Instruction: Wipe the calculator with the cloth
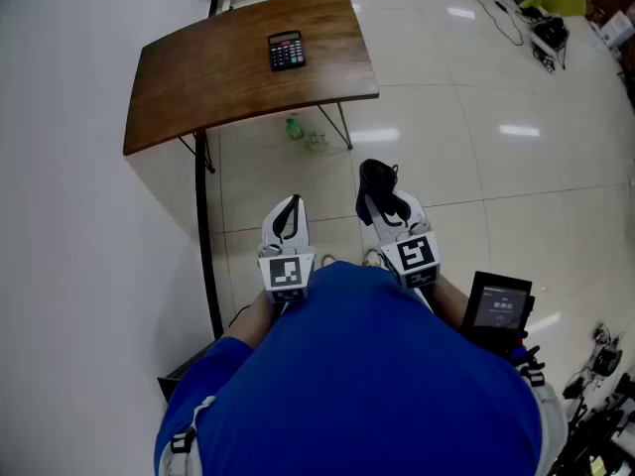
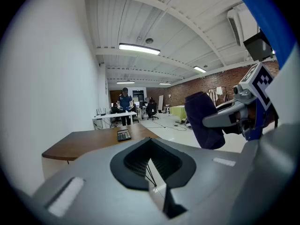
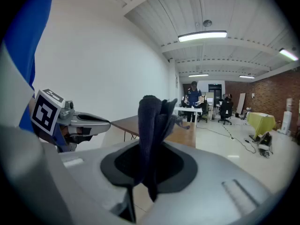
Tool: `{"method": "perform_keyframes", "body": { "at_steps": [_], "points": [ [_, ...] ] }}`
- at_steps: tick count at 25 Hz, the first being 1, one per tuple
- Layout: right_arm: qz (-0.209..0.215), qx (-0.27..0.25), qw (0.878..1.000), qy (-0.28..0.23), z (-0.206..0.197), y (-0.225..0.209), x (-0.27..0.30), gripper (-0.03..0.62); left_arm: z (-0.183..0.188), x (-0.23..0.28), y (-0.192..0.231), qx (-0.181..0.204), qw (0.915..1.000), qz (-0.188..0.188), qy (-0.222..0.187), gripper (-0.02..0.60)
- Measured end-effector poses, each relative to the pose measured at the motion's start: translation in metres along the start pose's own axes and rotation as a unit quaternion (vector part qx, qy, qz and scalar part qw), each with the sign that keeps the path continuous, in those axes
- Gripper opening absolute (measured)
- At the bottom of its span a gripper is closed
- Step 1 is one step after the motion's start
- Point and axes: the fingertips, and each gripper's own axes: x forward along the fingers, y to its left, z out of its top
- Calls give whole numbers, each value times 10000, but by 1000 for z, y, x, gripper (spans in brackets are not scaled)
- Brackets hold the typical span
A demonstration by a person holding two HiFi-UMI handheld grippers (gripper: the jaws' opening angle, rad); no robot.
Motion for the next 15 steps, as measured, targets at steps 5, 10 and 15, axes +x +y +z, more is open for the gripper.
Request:
{"method": "perform_keyframes", "body": {
  "at_steps": [5,10,15],
  "points": [
    [-84,-55,9999,-30,9,-1,3,78,9,0,6,-48,10000,-19,-22,5],
    [-183,-36,9998,1,26,-2,7,78,22,2,14,-74,9999,-97,-39,5],
    [-204,-49,9998,-12,31,12,16,78,11,-2,30,-116,9998,-143,-24,5]
  ]
}}
